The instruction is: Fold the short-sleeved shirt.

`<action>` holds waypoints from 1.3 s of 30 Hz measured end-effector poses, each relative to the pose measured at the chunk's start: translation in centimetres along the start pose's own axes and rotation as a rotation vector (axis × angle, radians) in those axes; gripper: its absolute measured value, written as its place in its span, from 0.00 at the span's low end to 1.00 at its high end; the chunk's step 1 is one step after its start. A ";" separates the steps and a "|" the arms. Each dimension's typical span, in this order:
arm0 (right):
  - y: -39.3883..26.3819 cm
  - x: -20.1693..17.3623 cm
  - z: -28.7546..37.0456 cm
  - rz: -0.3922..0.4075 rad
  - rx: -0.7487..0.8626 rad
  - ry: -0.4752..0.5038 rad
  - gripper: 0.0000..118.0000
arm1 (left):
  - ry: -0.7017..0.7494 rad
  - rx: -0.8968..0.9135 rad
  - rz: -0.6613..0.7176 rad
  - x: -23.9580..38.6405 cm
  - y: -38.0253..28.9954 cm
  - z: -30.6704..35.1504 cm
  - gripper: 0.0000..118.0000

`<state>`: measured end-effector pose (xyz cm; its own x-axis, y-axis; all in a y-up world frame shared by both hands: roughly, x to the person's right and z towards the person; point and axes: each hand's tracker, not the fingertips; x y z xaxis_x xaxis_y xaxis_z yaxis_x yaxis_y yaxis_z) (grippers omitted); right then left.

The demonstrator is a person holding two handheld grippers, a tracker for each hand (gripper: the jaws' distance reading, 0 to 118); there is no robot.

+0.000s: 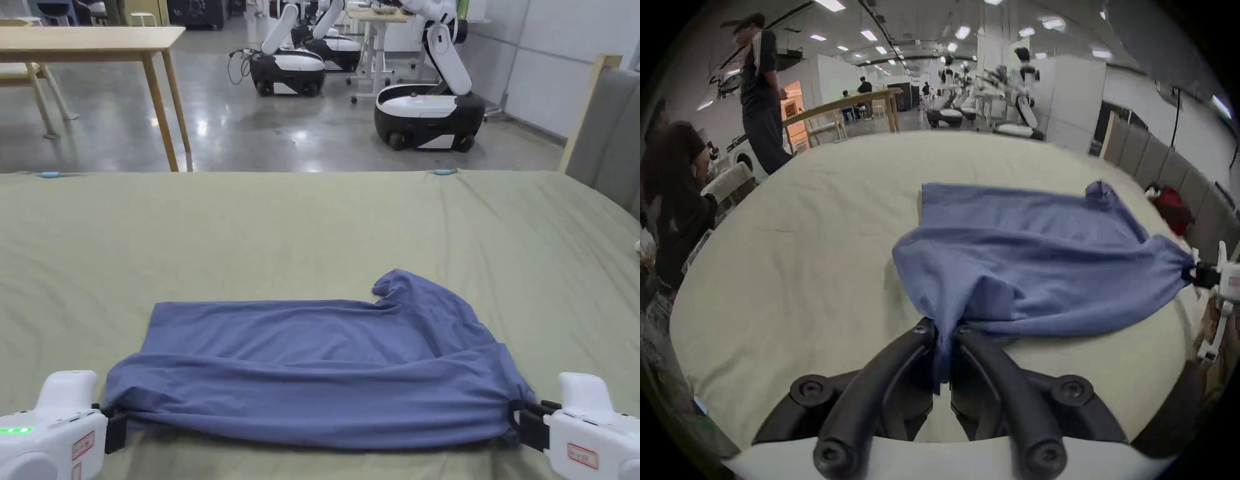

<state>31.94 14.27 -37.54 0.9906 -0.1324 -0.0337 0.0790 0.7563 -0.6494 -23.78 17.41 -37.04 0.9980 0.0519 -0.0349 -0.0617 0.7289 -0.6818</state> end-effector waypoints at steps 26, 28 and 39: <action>-3.2 -3.7 12.8 0.067 0.296 -0.016 1.00 | 0.055 0.263 -0.042 -3.0 -6.9 12.2 0.92; -1.2 -6.1 12.9 0.079 0.365 -0.005 1.00 | 0.023 0.293 -0.041 -1.5 -5.2 11.7 0.92; 0.8 -14.8 9.2 0.127 0.349 0.114 0.01 | -0.142 0.220 -0.035 4.0 -3.0 6.5 0.00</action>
<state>18.32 22.74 -30.62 0.9777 -0.0797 -0.1943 0.0096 0.9413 -0.3376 -19.71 19.83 -30.41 0.9891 0.1077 0.0999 -0.0429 0.8621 -0.5049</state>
